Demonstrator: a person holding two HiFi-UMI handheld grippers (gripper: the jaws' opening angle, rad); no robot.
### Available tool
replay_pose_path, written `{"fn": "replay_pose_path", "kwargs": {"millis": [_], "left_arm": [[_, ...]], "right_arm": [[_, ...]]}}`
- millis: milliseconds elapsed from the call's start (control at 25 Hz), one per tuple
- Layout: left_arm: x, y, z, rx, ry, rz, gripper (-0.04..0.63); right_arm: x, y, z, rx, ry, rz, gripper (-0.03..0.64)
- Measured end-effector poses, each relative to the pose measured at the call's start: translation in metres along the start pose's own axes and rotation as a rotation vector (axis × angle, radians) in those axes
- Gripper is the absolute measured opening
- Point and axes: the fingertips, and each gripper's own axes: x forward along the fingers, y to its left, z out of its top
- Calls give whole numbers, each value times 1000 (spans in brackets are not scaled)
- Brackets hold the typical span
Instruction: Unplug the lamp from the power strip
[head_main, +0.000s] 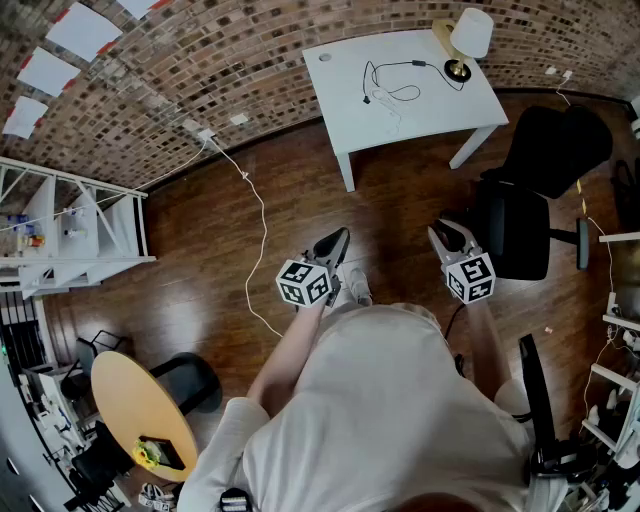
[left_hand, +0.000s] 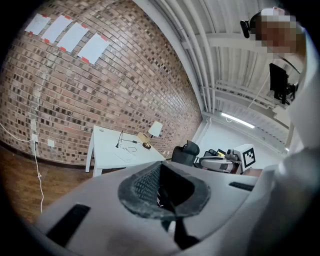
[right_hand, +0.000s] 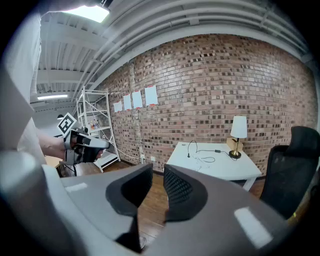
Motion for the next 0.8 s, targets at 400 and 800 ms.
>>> {"fn": "replay_pose_path", "kwargs": {"millis": [400,800], "left_arm": [[8,45,-3,14,34,-20,2],[60,65,18,21,58,12,2]], "right_arm": [[42,-1,-16,56,8,-39,69],[82,-56,7,67,2,-13,69]]}}
